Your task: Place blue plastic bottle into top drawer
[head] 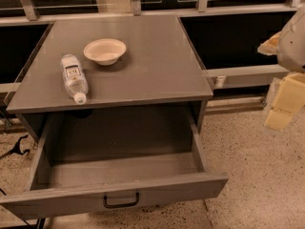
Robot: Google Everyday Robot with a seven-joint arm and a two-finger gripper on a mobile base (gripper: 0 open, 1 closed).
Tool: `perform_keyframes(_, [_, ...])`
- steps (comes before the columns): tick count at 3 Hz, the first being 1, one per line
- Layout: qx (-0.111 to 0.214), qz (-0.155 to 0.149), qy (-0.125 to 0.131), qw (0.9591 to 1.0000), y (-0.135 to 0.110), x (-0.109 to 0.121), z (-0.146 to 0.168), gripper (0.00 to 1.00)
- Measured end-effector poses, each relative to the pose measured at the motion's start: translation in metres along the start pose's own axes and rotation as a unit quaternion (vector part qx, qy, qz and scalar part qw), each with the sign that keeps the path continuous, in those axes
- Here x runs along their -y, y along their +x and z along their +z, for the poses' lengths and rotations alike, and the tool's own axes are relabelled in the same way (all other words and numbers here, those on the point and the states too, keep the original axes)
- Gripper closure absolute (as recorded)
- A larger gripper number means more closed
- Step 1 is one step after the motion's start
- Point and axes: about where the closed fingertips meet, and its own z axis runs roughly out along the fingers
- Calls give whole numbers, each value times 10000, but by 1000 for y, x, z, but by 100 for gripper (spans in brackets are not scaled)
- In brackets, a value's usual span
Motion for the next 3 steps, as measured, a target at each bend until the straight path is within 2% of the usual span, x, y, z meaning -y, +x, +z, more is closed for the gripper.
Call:
perform_keyframes(1, [1,0,0,10000,0,0,0,0])
perform_keyframes(3, [432,75,86,9990,-56,13,14,0])
